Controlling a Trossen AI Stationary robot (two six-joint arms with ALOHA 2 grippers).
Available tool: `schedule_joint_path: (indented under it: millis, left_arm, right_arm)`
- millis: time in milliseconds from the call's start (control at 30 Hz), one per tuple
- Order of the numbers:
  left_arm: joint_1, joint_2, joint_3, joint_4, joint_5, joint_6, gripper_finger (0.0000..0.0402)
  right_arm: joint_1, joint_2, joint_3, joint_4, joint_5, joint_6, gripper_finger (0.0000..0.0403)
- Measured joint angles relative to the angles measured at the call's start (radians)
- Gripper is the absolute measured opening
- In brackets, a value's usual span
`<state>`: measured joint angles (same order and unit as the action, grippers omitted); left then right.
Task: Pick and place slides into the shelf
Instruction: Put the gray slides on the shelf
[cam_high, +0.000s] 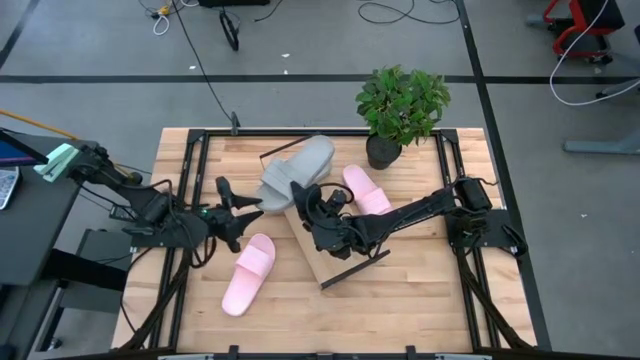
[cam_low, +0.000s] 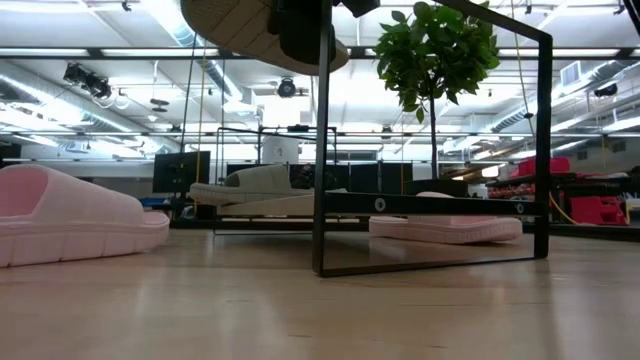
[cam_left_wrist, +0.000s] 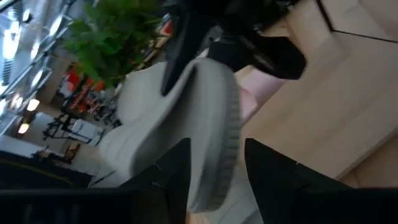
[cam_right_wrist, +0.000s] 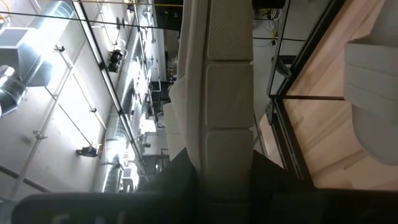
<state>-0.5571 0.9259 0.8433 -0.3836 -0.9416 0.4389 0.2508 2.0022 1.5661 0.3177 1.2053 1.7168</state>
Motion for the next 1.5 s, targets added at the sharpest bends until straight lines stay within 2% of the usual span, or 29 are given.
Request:
schedule_joint_path:
  millis: [200, 367, 667, 1000, 1133, 1333, 1500]
  left_arm:
    - [0.000, 0.062, 0.000, 0.000, 0.002, 0.003, 0.0123]
    - [0.000, 0.073, 0.000, 0.001, -0.049, 0.000, 0.0101]
    - [-0.001, 0.073, 0.000, -0.006, -0.075, 0.002, 0.0035]
    - [-0.005, 0.068, 0.000, -0.036, -0.072, 0.000, 0.0046]
    - [-0.011, 0.045, 0.001, -0.049, -0.066, 0.003, 0.0031]
    - [-0.008, -0.002, 0.000, -0.074, -0.086, -0.004, 0.0040]
    - [-0.008, -0.020, 0.000, -0.130, -0.068, -0.038, 0.0039]
  right_arm:
    - [0.001, 0.000, 0.000, 0.000, -0.004, -0.005, 0.0089]
    - [0.001, 0.000, -0.001, 0.002, -0.004, -0.007, 0.0089]
    - [0.000, 0.000, -0.001, 0.006, -0.041, -0.023, 0.0107]
    - [0.006, -0.023, -0.001, 0.086, -0.162, -0.222, 0.0179]
    - [0.014, -0.072, -0.001, -0.023, -0.211, -0.232, 0.0213]
    - [0.021, -0.175, 0.000, -0.265, -0.292, -0.232, 0.0263]
    - [0.043, -0.259, 0.002, -0.494, -0.310, -0.233, 0.0300]
